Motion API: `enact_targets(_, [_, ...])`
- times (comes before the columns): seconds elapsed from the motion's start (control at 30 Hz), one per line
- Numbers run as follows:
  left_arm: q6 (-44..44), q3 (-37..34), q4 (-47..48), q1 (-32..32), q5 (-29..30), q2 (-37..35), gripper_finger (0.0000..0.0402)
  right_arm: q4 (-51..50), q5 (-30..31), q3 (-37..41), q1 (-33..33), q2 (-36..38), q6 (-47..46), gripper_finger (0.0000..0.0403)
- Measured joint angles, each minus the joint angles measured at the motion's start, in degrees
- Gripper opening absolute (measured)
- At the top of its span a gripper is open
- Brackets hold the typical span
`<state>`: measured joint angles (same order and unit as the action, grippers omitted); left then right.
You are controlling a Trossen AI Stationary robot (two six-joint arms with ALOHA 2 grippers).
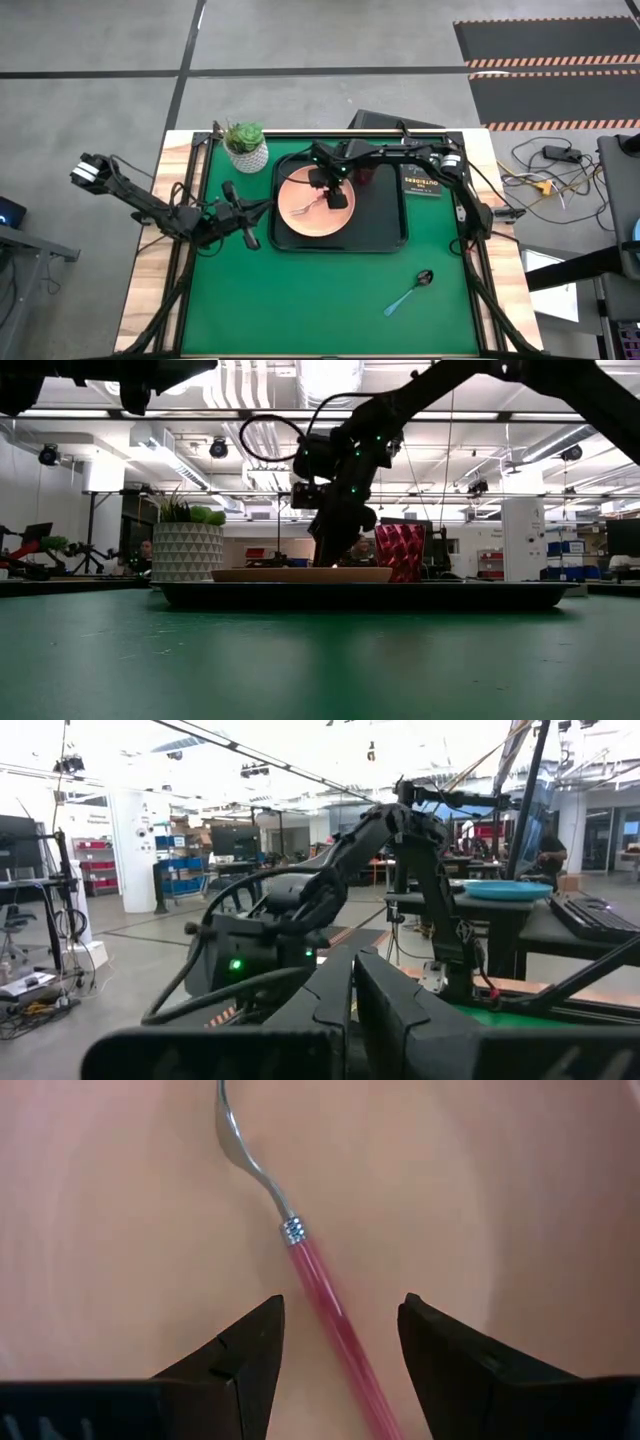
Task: Pick and place plate/cup/fork/spoon on tray
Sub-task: Put the pink fork on the dark green serving tray to the right of the orange plate
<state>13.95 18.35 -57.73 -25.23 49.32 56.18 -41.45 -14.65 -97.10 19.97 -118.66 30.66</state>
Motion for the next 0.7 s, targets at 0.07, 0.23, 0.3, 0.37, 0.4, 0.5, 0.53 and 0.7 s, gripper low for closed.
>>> enact_targets(0.07, [0.12,0.00,0.17,0.00,0.00,0.00,0.0000,-0.14,-0.87,-0.02,0.19,-0.41,0.17,0.0185])
enact_targets(0.23, [0.05,0.00,0.09,0.00,0.00,0.00,0.0000,0.09,-0.80,0.00,0.21,-1.32,0.26,0.0179])
enact_targets(0.3, [0.00,0.00,0.08,0.00,0.00,0.12,0.0000,0.26,-0.82,0.00,0.21,-2.16,0.59,0.0170])
enact_targets(0.37, [-0.01,0.00,0.10,0.00,0.00,0.27,0.0000,0.42,-0.90,0.00,0.21,-2.53,0.74,0.0156])
enact_targets(0.4, [-0.01,0.00,0.06,0.00,0.00,0.31,0.0000,0.39,-0.92,0.00,0.21,-2.77,0.80,0.0148])
enact_targets(0.5, [-0.02,0.00,-0.07,0.00,0.00,0.35,0.0000,0.55,-0.82,-0.02,0.23,-3.02,0.99,0.0115])
enact_targets(0.53, [-0.03,0.00,-0.10,0.00,0.00,0.35,0.0000,0.52,-0.87,-0.02,0.23,-3.07,1.30,0.0103])
enact_targets(0.7, [-0.03,0.00,-0.10,0.00,-0.02,0.30,0.0000,0.11,-0.77,-0.04,0.17,-2.62,2.77,0.0036])
